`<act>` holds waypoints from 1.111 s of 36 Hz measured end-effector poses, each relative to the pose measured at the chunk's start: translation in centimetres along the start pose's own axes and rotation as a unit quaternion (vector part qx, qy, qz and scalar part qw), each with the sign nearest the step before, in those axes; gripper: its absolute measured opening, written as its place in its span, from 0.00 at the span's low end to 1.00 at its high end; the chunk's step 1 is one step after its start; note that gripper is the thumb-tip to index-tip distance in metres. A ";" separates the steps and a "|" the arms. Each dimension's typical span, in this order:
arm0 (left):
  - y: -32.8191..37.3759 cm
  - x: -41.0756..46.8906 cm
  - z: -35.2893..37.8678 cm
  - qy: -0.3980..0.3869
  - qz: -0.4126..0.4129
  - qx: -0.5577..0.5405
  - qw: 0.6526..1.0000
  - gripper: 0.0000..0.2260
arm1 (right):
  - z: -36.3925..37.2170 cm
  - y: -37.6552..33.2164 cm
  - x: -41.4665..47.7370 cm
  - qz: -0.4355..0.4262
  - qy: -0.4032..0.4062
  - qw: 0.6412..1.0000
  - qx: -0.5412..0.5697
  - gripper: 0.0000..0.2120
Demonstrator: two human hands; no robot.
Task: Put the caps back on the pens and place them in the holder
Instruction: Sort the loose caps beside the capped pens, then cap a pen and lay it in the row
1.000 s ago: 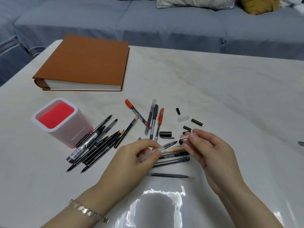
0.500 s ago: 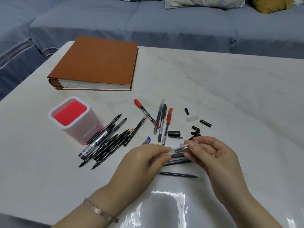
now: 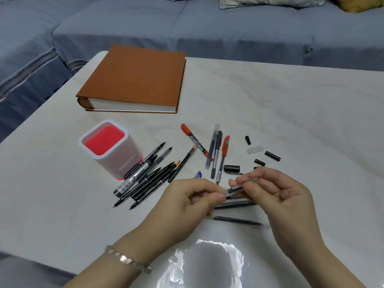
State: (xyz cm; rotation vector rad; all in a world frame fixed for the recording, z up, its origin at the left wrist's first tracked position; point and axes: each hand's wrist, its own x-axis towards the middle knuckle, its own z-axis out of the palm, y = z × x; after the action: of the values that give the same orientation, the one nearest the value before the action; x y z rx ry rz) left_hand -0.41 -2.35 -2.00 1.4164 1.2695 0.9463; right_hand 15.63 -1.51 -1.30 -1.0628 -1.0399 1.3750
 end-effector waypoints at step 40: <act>-7.5 -0.1 -5.5 0.113 -0.079 0.513 0.847 0.04 | -6.9 5.3 4.5 -0.138 -0.062 0.794 -0.589 0.05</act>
State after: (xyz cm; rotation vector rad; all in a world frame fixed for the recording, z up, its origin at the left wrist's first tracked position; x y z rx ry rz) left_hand -7.48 -1.71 -8.07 1.9620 2.2149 0.2660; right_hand 20.93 2.85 -8.26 -1.5822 -2.1660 0.4326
